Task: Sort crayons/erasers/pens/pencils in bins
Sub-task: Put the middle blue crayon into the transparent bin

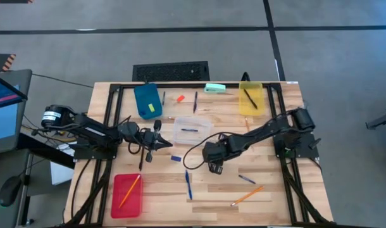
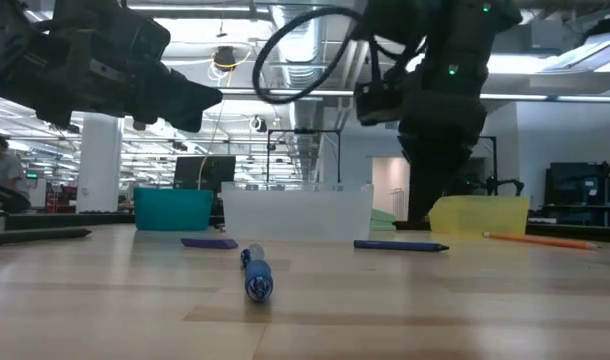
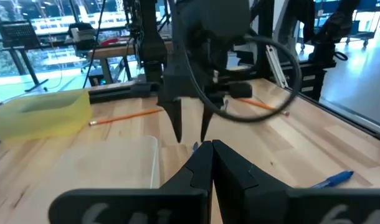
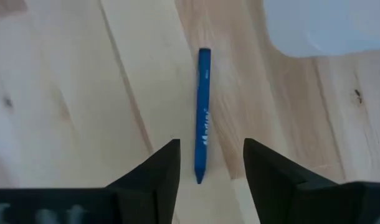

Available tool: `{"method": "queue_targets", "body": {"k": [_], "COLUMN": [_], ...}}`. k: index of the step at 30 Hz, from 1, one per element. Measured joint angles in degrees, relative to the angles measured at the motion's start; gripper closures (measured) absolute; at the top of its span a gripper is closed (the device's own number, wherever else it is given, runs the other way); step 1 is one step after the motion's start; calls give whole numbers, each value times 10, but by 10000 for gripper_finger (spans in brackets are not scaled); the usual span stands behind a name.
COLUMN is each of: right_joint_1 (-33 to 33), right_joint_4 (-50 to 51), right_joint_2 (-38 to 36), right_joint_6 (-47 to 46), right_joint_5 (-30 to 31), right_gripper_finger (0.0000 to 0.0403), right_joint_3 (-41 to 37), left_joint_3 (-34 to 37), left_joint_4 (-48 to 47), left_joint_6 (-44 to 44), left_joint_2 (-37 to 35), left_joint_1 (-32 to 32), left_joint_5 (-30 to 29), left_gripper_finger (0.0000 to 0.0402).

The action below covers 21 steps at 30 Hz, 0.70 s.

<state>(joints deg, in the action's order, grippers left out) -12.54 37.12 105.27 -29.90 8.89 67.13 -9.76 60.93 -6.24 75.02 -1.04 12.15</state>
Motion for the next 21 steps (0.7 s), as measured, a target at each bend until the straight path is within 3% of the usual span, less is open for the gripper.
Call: {"method": "queue_targets", "body": {"k": [9, 21], "right_joint_1": [19, 30], "right_joint_4": [1, -1], "right_joint_2": [46, 47], "right_joint_6": [13, 17], "right_joint_5": [-15, -39], "right_gripper_finger": [237, 288], "right_joint_3": [12, 12], "left_joint_3": [0, 0], "left_joint_4": [-2, -2], "left_joint_6": [0, -4], "left_joint_2": [0, 0], "left_joint_1": [0, 0], "left_joint_5": [-2, -5], "left_gripper_finger": [401, 401]}}
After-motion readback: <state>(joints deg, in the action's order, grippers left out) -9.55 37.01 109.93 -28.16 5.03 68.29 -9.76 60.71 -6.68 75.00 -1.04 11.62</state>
